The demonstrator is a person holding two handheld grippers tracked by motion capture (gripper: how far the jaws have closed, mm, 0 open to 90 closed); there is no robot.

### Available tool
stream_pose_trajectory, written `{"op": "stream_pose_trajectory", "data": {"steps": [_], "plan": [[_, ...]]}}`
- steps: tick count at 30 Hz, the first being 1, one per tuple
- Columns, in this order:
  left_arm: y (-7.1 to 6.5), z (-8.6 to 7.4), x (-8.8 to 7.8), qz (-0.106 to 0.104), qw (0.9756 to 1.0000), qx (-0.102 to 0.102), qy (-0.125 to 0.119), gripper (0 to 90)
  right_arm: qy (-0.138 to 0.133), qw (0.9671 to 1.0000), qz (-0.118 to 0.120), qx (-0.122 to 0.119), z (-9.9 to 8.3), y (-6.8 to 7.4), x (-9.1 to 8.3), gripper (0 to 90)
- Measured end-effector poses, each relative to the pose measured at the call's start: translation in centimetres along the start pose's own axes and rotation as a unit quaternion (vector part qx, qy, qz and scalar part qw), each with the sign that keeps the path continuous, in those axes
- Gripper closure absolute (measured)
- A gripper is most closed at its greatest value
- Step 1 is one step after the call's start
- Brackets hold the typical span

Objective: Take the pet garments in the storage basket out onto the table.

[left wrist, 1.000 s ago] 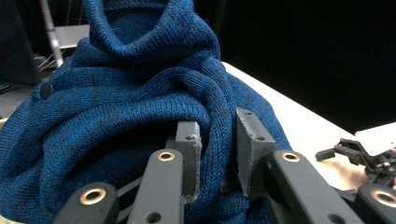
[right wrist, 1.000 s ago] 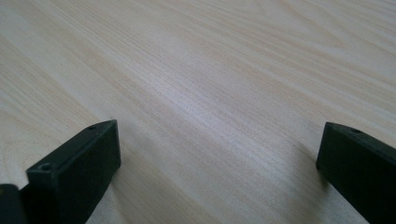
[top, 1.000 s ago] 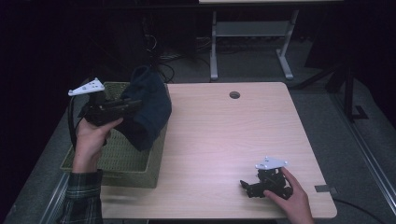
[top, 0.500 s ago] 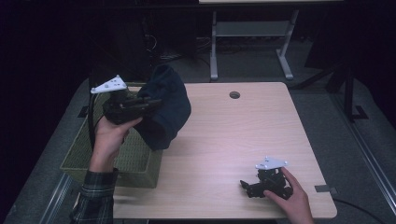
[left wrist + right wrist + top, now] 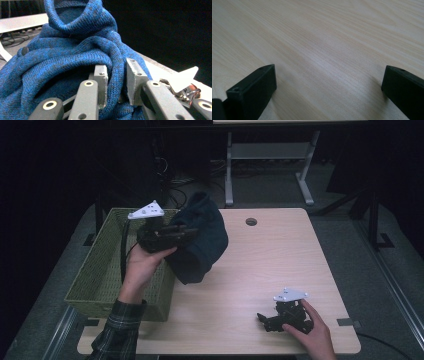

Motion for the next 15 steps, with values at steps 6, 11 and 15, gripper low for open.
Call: {"op": "stream_pose_trajectory", "data": {"steps": [6,11,15], "plan": [[-0.8,-0.7,2.4,-0.016,0.9998,0.000,0.015,72.6,0.000,1.0000,0.000,0.000,0.0,0.0,0.0,0.0],[-1.5,-1.2,4.4,-0.028,0.9993,0.000,0.025,72.6,0.000,1.0000,0.000,0.000,0.0,0.0,0.0,0.0],[-2.2,-1.9,6.0,-0.036,0.9989,0.001,0.029,72.6,0.000,1.0000,0.000,0.000,0.0,0.0,0.0,0.0]]}}
Point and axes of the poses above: each handheld gripper's, and its own axes: x roughly forward along the jaws, z roughly out of its top, y roughly to its left, the point moved 1 cm from there along x, roughly forward along the jaws, and after that the axes turned 11 degrees about -y, right-handed, at the moved point
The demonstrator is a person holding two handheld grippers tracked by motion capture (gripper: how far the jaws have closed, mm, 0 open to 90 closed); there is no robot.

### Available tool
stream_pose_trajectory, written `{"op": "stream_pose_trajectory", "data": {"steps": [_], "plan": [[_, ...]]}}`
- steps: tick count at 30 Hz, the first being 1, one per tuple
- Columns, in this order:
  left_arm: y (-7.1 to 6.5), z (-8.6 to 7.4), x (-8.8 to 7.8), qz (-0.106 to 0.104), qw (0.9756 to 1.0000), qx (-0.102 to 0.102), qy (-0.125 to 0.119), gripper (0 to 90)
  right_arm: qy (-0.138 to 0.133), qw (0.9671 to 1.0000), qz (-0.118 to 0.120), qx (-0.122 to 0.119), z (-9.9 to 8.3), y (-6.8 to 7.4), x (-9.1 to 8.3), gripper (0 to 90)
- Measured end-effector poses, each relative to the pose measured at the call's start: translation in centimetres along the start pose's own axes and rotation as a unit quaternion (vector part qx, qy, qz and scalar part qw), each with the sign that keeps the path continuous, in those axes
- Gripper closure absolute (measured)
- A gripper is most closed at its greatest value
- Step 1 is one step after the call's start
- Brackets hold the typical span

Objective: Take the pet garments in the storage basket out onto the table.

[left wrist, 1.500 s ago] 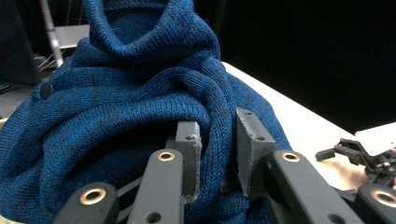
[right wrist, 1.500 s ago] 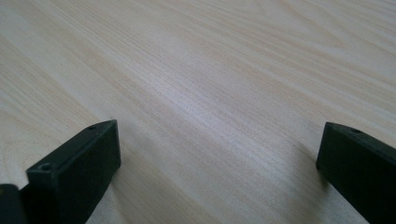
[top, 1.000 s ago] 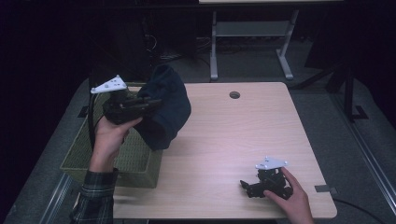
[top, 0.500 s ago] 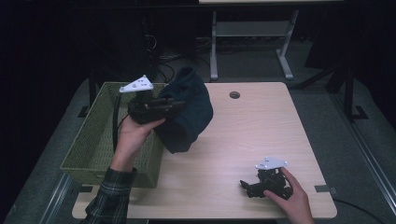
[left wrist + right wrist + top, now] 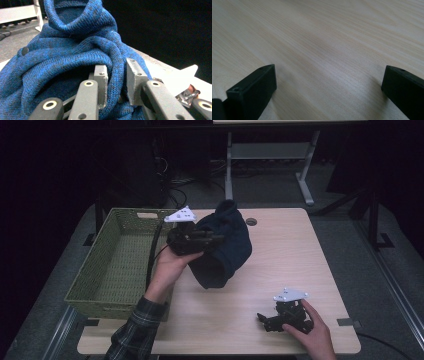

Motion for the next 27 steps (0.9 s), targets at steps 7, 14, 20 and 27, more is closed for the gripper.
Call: {"op": "stream_pose_trajectory", "data": {"steps": [7,14,20,27], "plan": [[-0.9,-1.9,3.3,-0.007,0.9995,0.006,0.029,72.6,0.000,1.0000,0.001,0.000,0.0,0.0,0.0,0.0],[-1.2,-3.9,5.9,-0.013,0.9983,0.004,0.057,72.6,0.000,1.0000,0.002,0.000,0.0,0.0,0.0,0.0],[-1.3,-5.7,8.4,-0.015,0.9971,-0.006,0.075,72.5,0.000,1.0000,0.002,0.000,0.0,0.0,0.0,0.0],[-0.7,-8.2,11.5,-0.014,0.9936,-0.017,0.111,72.4,0.001,1.0000,0.002,0.001,0.0,0.1,0.0,0.0]]}}
Point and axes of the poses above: each handheld gripper's, and its own axes: x roughly forward along the jaws, z roughly out of its top, y roughly to its left, the point moved 1 cm from there along x, roughly forward along the jaws, and after that the axes turned 11 degrees about -y, right-handed, at the moved point
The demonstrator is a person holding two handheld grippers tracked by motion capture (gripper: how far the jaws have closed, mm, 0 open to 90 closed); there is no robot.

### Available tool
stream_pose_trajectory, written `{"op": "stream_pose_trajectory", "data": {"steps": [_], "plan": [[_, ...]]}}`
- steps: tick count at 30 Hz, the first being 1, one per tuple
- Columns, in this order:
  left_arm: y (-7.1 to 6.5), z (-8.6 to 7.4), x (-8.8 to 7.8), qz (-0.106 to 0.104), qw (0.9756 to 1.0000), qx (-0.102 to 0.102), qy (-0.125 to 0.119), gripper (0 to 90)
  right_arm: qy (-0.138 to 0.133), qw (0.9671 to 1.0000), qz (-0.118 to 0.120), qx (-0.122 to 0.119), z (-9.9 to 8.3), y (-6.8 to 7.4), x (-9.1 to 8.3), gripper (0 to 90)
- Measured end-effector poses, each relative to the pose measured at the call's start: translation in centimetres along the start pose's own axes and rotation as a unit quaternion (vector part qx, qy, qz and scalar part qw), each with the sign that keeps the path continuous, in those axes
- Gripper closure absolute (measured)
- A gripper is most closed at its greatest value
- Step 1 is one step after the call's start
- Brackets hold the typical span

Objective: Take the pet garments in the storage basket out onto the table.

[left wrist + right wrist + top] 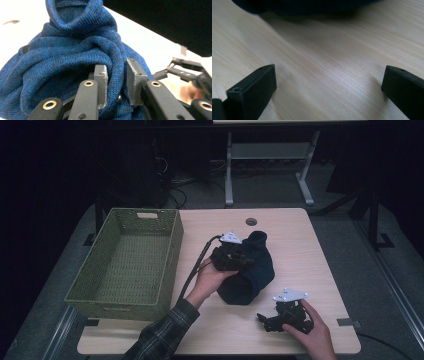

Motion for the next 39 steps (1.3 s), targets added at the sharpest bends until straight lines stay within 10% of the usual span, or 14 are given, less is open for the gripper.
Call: {"op": "stream_pose_trajectory", "data": {"steps": [12,30,39], "plan": [[0.3,-2.4,3.4,0.003,0.9988,0.014,0.048,62.4,-0.002,1.0000,0.001,-0.003,0.0,0.0,0.0,0.0],[0.4,-1.2,1.1,0.019,0.9990,0.027,0.031,18.3,-0.002,1.0000,0.001,0.000,0.0,0.0,0.0,0.0],[0.6,-0.9,-0.7,0.030,0.9984,0.036,0.030,13.5,-0.001,1.0000,0.001,0.002,0.0,0.0,0.0,0.0]]}}
Point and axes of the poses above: each handheld gripper's, and its own axes: x roughly forward along the jaws, z roughly out of its top, y roughly to its left, the point moved 1 cm from there along x, roughly forward along the jaws, and after that the axes turned 11 degrees about -y, right-handed, at the moved point
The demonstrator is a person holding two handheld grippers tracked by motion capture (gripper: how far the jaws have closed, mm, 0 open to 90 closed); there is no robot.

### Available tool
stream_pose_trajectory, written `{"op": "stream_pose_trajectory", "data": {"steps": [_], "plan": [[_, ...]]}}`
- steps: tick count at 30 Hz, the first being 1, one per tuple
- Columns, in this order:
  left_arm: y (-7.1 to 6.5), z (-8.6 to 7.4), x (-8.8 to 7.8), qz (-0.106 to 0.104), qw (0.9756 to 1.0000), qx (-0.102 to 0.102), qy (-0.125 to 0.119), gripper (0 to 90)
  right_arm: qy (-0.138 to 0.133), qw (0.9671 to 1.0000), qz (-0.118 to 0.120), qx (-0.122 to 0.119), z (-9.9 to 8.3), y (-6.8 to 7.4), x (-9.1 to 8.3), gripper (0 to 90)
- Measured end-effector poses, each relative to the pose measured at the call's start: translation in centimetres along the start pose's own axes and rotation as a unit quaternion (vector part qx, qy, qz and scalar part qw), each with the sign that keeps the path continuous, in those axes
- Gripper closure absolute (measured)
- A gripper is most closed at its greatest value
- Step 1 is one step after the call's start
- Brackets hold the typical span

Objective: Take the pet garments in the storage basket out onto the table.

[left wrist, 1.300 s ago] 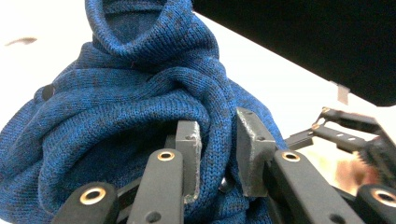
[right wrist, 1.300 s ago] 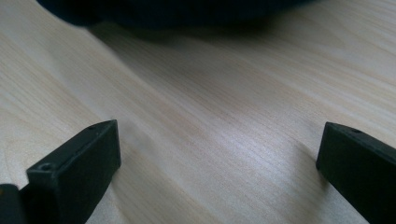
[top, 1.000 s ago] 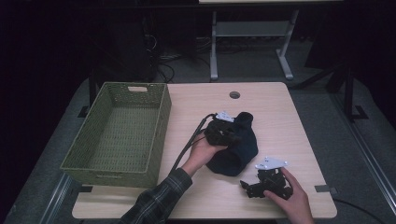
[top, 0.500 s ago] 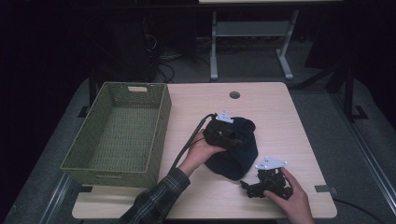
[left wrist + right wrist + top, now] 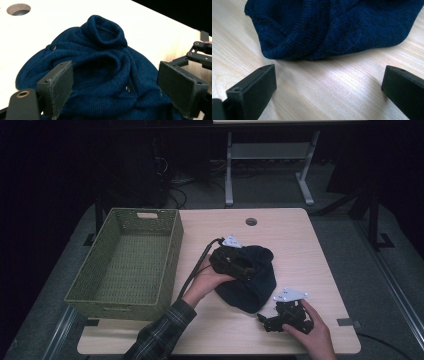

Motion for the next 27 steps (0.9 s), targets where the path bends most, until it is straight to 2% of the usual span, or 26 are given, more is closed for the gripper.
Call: {"op": "stream_pose_trajectory", "data": {"steps": [16,27], "plan": [[-0.9,-0.8,-3.4,0.011,0.9998,0.012,-0.006,13.2,0.000,1.0000,0.000,-0.001,0.0,0.0,0.0,0.0],[-1.9,-2.5,-4.7,0.013,0.9998,0.017,-0.001,13.2,0.000,1.0000,0.000,-0.002,0.0,0.0,0.0,0.0]]}}
Point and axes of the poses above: each handheld gripper's, and its own axes: x roughly forward along the jaws, z roughly out of its top, y roughly to its left, the point moved 1 cm from there along x, roughly forward along the jaws, and after that the axes turned 11 degrees about -y, right-handed, at the moved point
